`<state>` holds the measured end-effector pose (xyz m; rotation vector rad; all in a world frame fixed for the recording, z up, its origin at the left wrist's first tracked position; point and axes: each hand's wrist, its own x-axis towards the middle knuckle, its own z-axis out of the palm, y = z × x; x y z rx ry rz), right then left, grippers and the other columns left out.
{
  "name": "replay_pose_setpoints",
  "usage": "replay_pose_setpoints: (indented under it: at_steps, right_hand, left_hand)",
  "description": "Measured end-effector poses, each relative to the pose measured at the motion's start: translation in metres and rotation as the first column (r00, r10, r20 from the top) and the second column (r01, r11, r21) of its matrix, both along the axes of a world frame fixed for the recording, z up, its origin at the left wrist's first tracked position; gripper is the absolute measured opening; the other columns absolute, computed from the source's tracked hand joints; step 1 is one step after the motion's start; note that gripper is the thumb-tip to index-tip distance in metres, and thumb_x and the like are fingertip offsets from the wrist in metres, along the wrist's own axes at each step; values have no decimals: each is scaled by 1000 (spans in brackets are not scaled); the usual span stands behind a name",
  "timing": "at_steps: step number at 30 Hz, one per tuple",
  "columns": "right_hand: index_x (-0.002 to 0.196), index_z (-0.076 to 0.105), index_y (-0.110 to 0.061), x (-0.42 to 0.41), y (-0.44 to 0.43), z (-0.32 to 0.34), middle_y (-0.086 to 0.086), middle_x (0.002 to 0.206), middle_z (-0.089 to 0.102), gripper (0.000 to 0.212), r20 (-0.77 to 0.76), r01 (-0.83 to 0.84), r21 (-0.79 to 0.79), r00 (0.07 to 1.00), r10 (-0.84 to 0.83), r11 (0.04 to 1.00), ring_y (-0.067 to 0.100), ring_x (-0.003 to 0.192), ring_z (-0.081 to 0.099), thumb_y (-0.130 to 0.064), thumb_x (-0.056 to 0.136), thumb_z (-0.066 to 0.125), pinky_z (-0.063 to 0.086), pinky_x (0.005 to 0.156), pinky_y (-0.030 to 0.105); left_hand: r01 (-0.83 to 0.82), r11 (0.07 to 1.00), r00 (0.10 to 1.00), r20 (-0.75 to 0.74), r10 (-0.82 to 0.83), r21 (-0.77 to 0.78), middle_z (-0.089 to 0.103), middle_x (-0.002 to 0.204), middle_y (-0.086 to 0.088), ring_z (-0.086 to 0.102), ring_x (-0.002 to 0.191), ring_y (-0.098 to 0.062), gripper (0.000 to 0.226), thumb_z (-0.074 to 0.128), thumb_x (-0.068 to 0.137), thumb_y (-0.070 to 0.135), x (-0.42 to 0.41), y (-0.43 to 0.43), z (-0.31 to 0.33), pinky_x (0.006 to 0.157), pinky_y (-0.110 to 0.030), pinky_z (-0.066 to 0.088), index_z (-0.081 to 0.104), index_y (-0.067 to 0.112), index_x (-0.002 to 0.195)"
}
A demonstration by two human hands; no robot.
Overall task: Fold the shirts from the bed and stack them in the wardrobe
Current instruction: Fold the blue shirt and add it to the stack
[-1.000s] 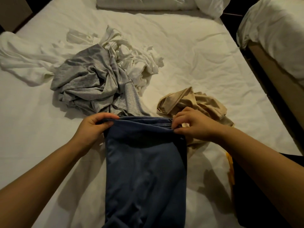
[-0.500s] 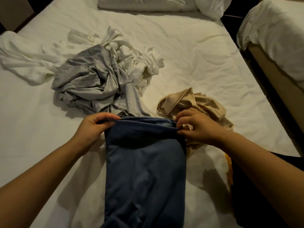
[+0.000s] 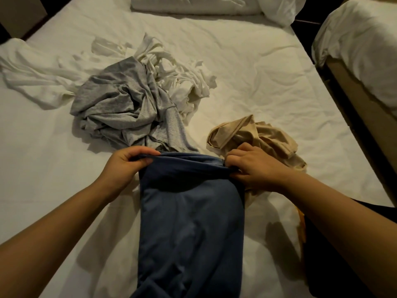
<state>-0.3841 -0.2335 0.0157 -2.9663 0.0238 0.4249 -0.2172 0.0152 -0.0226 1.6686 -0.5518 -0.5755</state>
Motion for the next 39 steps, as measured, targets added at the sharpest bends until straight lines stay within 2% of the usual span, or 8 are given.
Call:
replay_pose_setpoints:
  at_steps: [4, 8, 12, 16, 20, 31, 33, 39]
  right_hand:
    - [90, 44, -33, 0, 1, 3, -19, 84, 42, 11, 3, 110, 95, 994, -111, 989, 10, 94, 41, -32, 90, 55, 35, 76, 25]
    - [84, 45, -34, -1, 3, 7, -15, 85, 43, 20, 14, 243, 253, 967, -255, 936, 5, 83, 43, -21, 87, 60, 36, 73, 22]
    - [101, 47, -35, 0, 1, 15, -17, 88, 53, 27, -101, 360, 411, 931, -350, 838, 1, 78, 50, -17, 87, 62, 40, 67, 16]
    - [105, 48, -36, 3, -7, 20, -17, 88, 54, 28, -190, 310, 172, 942, -278, 935, 3, 80, 51, -22, 87, 63, 36, 64, 14]
    - [93, 60, -29, 8, -3, 25, -5, 90, 61, 10, -97, 232, -29, 967, -234, 972, 15, 84, 55, -24, 86, 62, 49, 75, 30]
    - [110, 63, -38, 5, -11, 22, -6, 115, 50, 21, -179, 199, -121, 959, -218, 973, 19, 113, 39, -39, 90, 57, 38, 96, 36]
    - [96, 61, -38, 4, -12, 25, -6, 112, 45, 8, -217, 315, 91, 932, -290, 945, 15, 109, 41, -34, 90, 58, 38, 94, 32]
    - [73, 60, -15, 5, 0, 41, 2, 81, 55, 21, -114, 423, 740, 845, -522, 523, 14, 76, 55, -5, 89, 51, 46, 74, 27]
  left_hand:
    - [-9, 1000, 1000, 8, 9, 8, 70, 75, 22, 63, 76, 8, 60, 56, 83, -11, 0, 0, -1, 68, -7, 47, 73, 45, 70]
    - [-32, 999, 999, 13, 31, 22, 70, 76, 22, 63, 77, 6, 54, 57, 83, -8, 0, 2, -1, 68, -7, 48, 74, 41, 72]
    - [-59, 997, 998, 2, 59, 45, 69, 77, 24, 62, 78, 8, 39, 57, 84, -6, 2, 3, 2, 68, -7, 49, 70, 31, 85]
    - [-47, 998, 999, 11, 46, 32, 68, 74, 27, 61, 76, 12, 40, 57, 84, -7, 1, -1, 9, 68, -4, 47, 70, 31, 84]
    - [-42, 999, 999, 15, 42, 3, 69, 75, 26, 62, 78, 11, 56, 58, 83, -7, -1, -4, 13, 67, -4, 47, 72, 46, 70]
    - [-62, 998, 998, 1, 62, 25, 69, 80, 23, 63, 83, 5, 39, 59, 84, -3, 6, 4, 9, 68, -10, 50, 71, 34, 82]
    - [-81, 996, 996, -25, 81, 27, 70, 81, 22, 63, 84, 2, 33, 58, 86, -2, 10, 5, 8, 68, -13, 50, 68, 29, 87]
    - [-96, 995, 951, -298, 80, -41, 71, 78, 8, 66, 75, -8, 27, 53, 87, -4, 17, 1, 6, 57, -16, 53, 66, 19, 92]
